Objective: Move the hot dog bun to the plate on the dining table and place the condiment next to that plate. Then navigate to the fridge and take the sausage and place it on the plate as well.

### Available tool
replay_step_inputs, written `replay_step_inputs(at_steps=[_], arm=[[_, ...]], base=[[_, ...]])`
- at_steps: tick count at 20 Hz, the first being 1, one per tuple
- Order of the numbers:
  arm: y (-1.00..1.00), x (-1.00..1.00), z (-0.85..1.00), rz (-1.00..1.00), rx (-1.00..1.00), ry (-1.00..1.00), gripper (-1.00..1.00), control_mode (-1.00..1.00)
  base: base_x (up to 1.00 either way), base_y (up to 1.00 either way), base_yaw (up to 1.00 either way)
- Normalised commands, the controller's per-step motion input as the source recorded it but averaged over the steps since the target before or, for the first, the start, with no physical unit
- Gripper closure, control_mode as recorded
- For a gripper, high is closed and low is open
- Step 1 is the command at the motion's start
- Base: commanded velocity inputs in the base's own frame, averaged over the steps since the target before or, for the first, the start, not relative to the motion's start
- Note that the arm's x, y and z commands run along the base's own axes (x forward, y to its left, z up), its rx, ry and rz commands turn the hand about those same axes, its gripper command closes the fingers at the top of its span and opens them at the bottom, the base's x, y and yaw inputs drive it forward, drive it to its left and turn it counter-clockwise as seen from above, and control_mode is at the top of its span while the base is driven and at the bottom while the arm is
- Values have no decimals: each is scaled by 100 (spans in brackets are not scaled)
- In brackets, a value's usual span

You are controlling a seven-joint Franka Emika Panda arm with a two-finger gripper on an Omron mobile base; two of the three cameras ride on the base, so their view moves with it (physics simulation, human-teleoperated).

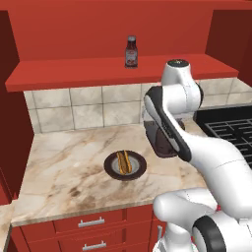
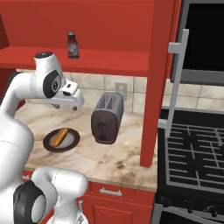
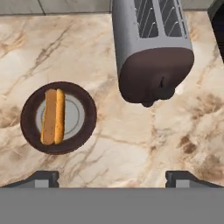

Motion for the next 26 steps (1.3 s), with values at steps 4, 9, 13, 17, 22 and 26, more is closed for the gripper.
replay_step_inputs(at_steps=[4, 9, 13, 17, 22, 26], arm=[[85, -18, -89, -22, 1, 5, -100, -100], [58, 28, -95, -12, 10, 22, -100, -100], [30, 41, -85, -8, 7, 25, -100, -100], [17, 28, -74, -3, 0, 22, -100, -100], [14, 15, -62, -1, 0, 12, -100, -100], [0, 14, -32, 0, 3, 0, -100, -100]], base=[[0, 0, 0], [0, 0, 0], [0, 0, 0], [0, 0, 0], [0, 0, 0], [0, 0, 0]])
